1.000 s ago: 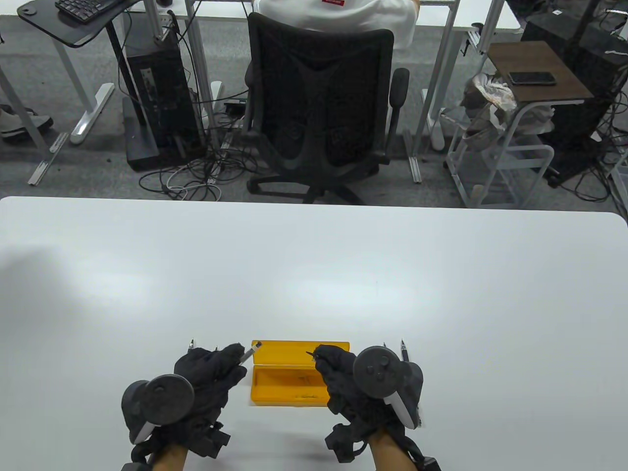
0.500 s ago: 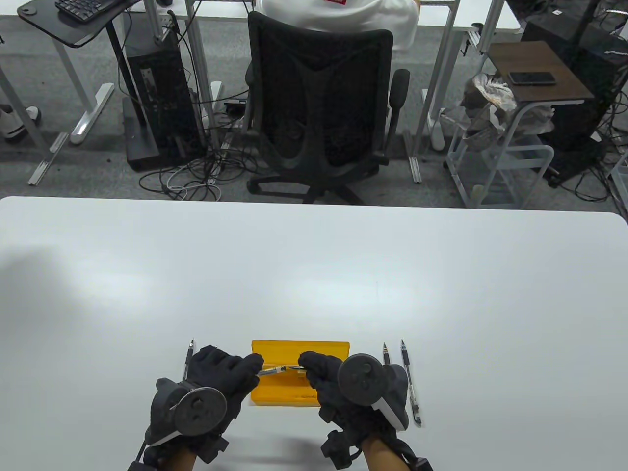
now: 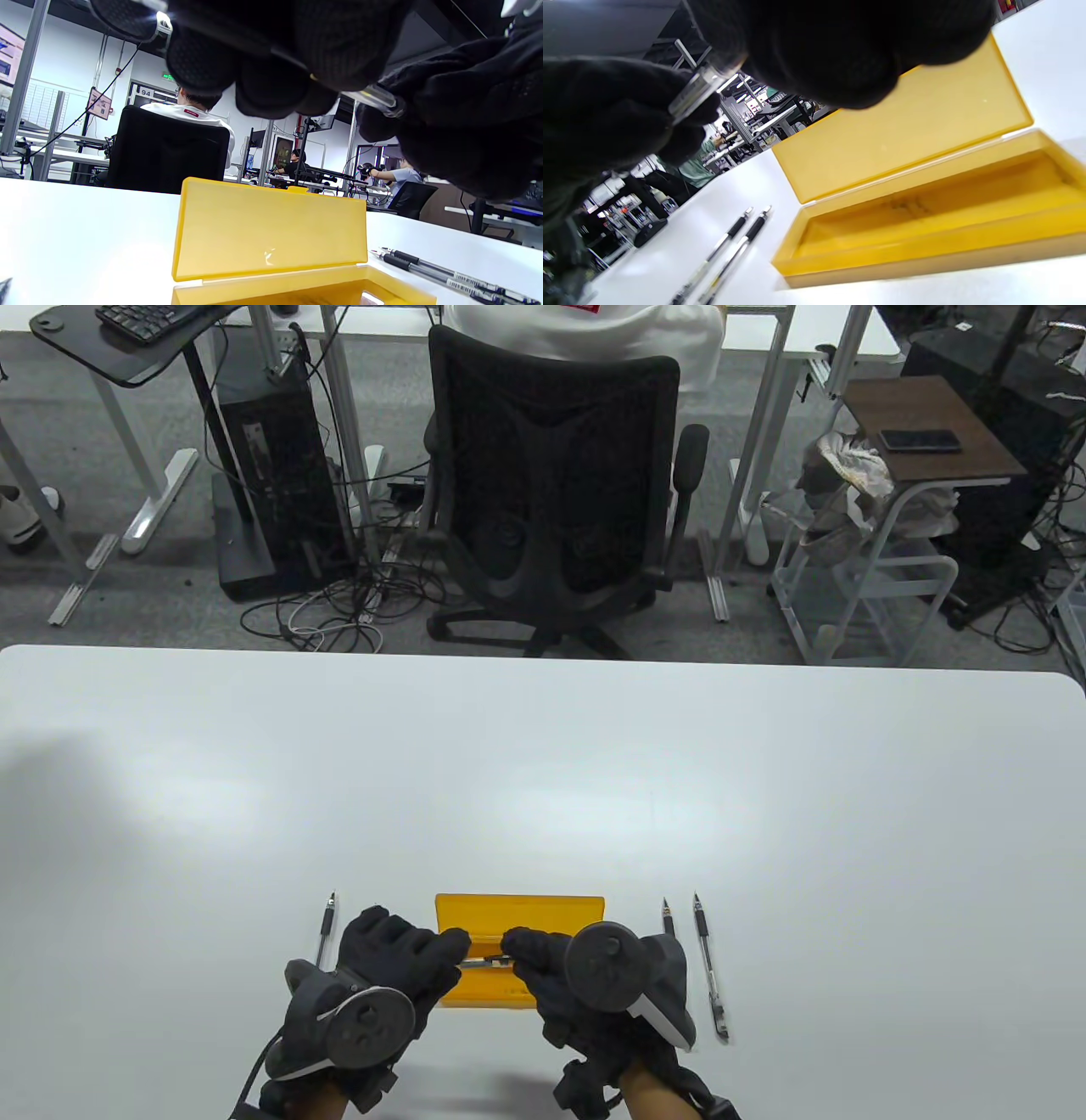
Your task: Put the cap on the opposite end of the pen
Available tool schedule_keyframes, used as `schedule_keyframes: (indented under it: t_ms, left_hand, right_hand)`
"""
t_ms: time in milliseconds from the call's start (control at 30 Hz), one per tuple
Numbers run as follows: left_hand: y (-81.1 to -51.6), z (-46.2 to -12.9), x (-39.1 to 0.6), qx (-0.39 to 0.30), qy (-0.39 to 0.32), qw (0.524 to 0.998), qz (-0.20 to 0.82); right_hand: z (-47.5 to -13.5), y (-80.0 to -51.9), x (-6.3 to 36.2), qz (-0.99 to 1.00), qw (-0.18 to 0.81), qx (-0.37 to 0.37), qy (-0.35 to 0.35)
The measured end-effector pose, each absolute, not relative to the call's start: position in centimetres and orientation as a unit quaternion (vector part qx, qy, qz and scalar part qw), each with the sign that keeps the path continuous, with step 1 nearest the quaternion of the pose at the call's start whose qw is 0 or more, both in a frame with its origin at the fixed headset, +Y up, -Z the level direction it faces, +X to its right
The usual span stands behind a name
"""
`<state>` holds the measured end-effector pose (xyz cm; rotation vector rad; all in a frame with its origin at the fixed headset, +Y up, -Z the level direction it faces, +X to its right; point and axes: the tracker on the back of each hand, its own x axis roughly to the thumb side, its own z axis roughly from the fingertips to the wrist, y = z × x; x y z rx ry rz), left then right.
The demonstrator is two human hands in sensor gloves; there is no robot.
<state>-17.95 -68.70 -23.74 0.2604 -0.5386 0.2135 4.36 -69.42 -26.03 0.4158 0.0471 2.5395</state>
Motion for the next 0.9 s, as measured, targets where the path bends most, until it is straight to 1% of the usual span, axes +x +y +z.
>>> schedule_keyframes:
  t_ms: [167,233,267,367,533,633,900]
  left_hand:
    - [-68.6,-23.5,-17.4,0.128,-0.276,0.948,0.092]
    - [-68.5,-23.4,-17.3,0.135,-0.278,0.947,0.085]
    - [-68.3,-23.4,-17.2,0.14,-0.281,0.946,0.079]
    - [-68.2,-23.2,-16.9,0.148,-0.285,0.945,0.068]
    - [-68.4,-23.2,-16.7,0.152,-0.283,0.946,0.042]
    - [-68.5,-23.3,-17.2,0.161,-0.271,0.948,0.048]
    - [-68.9,-23.3,-17.2,0.154,-0.273,0.948,0.056]
  right_hand:
    - [-25.6,-69.1,3.8,0.955,0.245,0.17,0.004]
    - [-25.4,-69.0,3.4,0.957,0.229,0.178,-0.01]
    - [-25.3,-69.0,3.3,0.96,0.217,0.18,-0.006]
    - [-25.2,-69.1,2.9,0.96,0.215,0.18,-0.011]
    - [-25.1,-69.6,2.6,0.964,0.185,0.188,0.0]
    - [-25.2,-69.6,2.5,0.96,0.199,0.195,0.021]
    - [-25.4,-69.8,2.7,0.962,0.195,0.189,0.03]
